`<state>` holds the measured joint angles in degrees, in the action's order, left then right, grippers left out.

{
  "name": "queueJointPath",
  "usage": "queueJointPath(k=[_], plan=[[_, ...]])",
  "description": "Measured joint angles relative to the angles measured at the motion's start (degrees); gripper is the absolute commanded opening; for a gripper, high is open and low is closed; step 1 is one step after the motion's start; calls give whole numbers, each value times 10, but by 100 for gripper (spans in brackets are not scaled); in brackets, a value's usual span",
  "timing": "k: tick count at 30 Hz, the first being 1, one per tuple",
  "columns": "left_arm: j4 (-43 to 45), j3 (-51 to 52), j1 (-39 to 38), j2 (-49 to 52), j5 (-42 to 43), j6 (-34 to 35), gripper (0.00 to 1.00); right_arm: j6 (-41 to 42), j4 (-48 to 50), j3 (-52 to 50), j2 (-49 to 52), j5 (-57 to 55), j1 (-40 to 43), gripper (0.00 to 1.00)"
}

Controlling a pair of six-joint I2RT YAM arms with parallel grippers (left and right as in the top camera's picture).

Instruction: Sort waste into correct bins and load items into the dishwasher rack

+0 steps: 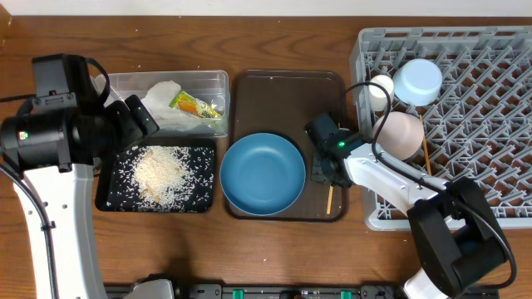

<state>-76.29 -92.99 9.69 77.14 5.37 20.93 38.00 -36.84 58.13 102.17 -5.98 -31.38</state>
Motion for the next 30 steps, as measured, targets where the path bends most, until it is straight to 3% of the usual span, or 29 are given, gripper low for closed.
queueJointPath(k=[17,30], plan=[[0,0,0,0,0,0,96,-18,-2,0,0,-1,0,9],[0,0,0,0,0,0,96,-107,7,0,0,-3,0,13]])
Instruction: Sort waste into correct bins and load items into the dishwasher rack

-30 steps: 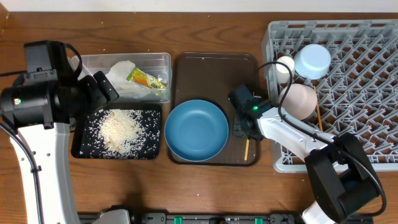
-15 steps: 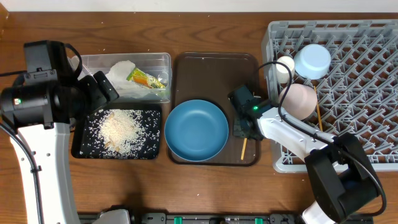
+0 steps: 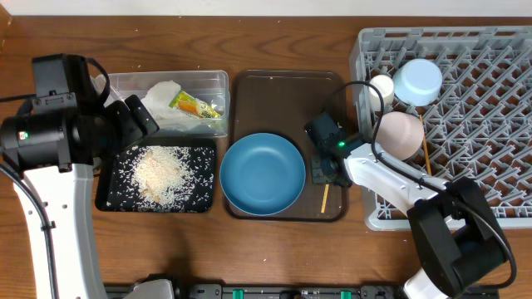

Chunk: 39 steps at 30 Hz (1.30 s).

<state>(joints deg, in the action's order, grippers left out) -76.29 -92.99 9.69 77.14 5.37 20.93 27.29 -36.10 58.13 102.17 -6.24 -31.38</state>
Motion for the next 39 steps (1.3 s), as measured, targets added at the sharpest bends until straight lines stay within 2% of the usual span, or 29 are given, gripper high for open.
queueJointPath(k=[10,16,29,39], plan=[[0,0,0,0,0,0,96,-30,30,0,0,0,0,14],[0,0,0,0,0,0,96,-29,9,0,0,0,0,17],[0,0,0,0,0,0,96,82,-20,0,0,0,0,16],[0,0,0,0,0,0,96,106,8,-7,0,0,0,15]])
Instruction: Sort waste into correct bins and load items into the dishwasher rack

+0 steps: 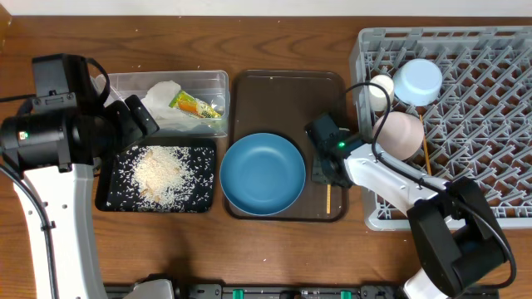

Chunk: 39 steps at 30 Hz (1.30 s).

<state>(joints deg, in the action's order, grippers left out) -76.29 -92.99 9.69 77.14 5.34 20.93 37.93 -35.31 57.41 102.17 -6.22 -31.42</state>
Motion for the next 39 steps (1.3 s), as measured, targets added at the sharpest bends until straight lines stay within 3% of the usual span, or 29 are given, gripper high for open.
queueJointPath(k=[5,9,21,30,39], plan=[[0,0,0,0,0,0,96,3,20,-9,-2,-5,0,12],[0,0,0,0,0,0,96,5,20,-9,-2,-9,0,1],[0,0,0,0,0,0,96,-62,-18,17,-14,13,3,1],[0,0,0,0,0,0,96,-135,-156,89,-215,36,61,1],[0,0,0,0,0,0,96,-275,-268,91,-345,-10,203,1]])
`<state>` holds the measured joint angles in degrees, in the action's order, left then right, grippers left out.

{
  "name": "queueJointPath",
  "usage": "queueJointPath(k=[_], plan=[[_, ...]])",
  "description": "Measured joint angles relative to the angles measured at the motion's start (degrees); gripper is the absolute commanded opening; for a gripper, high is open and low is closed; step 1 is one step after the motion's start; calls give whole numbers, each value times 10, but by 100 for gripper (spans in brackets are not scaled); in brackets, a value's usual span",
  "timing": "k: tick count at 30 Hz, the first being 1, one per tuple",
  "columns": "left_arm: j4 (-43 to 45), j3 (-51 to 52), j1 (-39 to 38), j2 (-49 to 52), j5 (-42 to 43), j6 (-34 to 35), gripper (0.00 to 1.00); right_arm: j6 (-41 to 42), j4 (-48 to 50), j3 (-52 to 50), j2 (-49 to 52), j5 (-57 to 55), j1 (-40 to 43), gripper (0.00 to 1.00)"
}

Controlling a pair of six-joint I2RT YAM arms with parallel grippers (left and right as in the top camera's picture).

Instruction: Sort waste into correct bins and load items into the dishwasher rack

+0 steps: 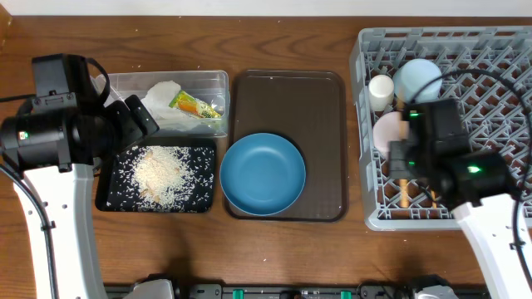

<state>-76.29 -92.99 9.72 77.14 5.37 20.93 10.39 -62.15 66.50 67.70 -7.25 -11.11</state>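
Observation:
My right gripper (401,166) hangs over the left part of the grey dishwasher rack (499,50), seemingly shut on a wooden chopstick (402,193) that sticks out below it toward the rack's front. A blue bowl (262,174) sits on the brown tray (287,91). In the rack lie a pink bowl (384,131), a light blue cup (416,76) and a white cup (381,87). My left arm (58,124) stands at the far left beside the bins; its fingers do not show.
A clear bin (125,81) holds crumpled paper and a wrapper. In front of it a black tray (108,195) carries a heap of rice. Bare wooden table runs along the front edge.
My right gripper has gone from the right side of the brown tray to above the rack. The chopstick that lay on the tray is now at the gripper over the rack.
At each earlier moment my right gripper was low over the tray's right edge at the chopstick, which shifted slightly between them. Now the tray holds only the blue bowl and the chopstick is at the rack. The left arm has stayed still throughout.

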Motion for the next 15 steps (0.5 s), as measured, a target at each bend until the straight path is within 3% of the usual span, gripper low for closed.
queueJointPath(k=[7,15], plan=[[0,0,0,0,0,0,96,-92,-4,0,14,-21,86,1],[0,0,0,0,0,0,96,-135,-2,0,83,-27,128,1]])
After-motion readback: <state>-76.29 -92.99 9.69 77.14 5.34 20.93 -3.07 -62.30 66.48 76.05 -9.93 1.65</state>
